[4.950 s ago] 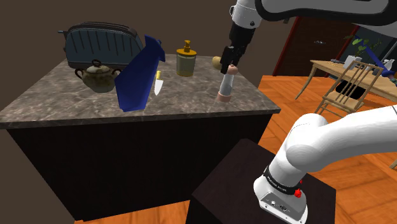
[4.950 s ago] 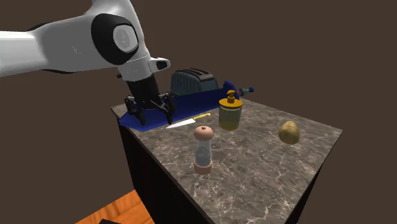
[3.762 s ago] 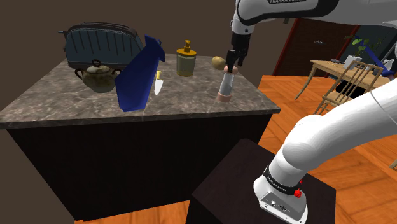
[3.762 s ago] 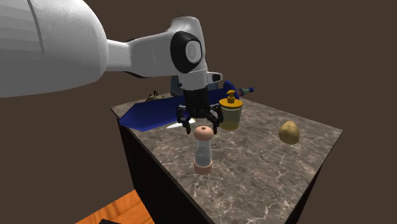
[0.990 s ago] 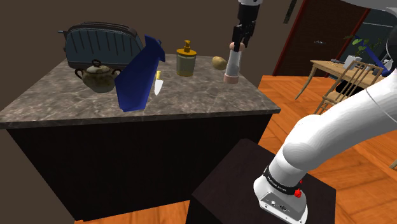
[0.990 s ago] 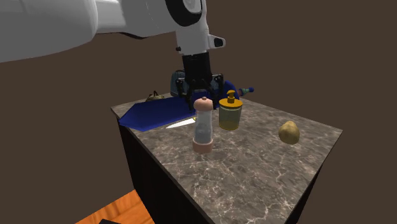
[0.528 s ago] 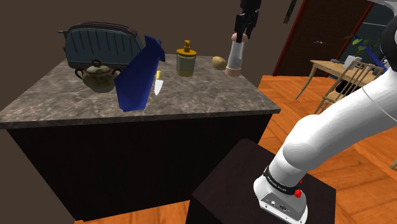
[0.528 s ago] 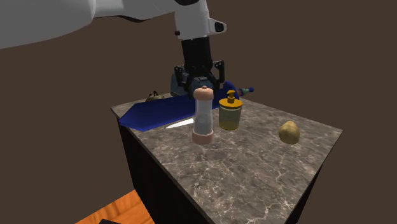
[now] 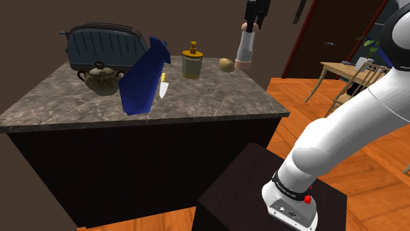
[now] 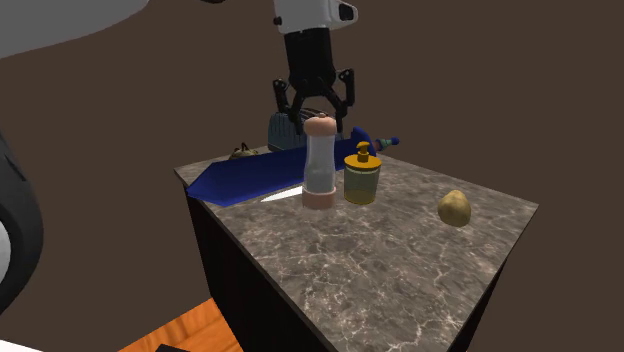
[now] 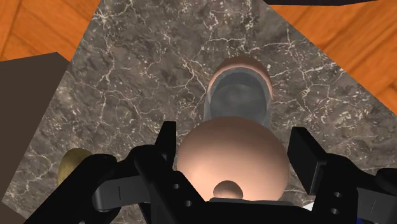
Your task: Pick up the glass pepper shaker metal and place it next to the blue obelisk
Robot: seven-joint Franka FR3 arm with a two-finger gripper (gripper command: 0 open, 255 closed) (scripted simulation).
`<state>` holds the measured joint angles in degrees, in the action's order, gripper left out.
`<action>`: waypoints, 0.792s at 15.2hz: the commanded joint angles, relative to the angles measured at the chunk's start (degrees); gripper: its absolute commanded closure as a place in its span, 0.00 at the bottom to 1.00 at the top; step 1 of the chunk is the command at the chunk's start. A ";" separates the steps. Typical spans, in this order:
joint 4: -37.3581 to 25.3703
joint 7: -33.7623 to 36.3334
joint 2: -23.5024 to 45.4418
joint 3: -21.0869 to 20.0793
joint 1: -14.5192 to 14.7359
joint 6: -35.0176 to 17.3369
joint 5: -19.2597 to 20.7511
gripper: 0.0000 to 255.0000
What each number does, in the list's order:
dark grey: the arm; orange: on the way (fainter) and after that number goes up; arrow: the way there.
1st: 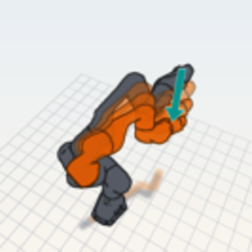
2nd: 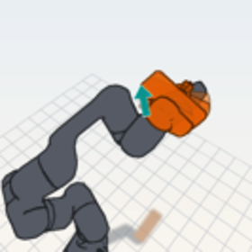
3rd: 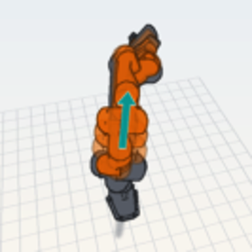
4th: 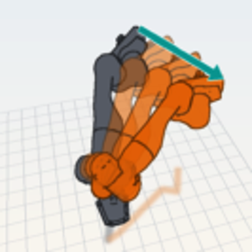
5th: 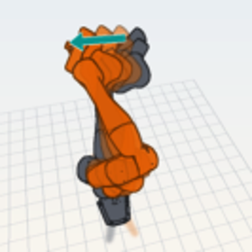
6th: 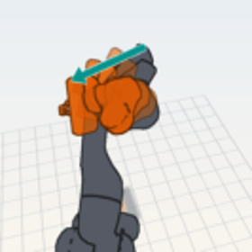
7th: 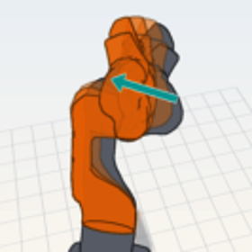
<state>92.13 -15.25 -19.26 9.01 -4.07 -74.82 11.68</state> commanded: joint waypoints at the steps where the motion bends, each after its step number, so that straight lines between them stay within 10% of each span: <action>1: -2.65 -0.36 0.93 0.00 0.00 1.71 -0.04 1.00; 12: -20.39 -2.87 8.39 0.36 -0.12 11.82 -0.39 1.00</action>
<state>73.98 -17.81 -11.88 9.31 -4.16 -64.21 11.35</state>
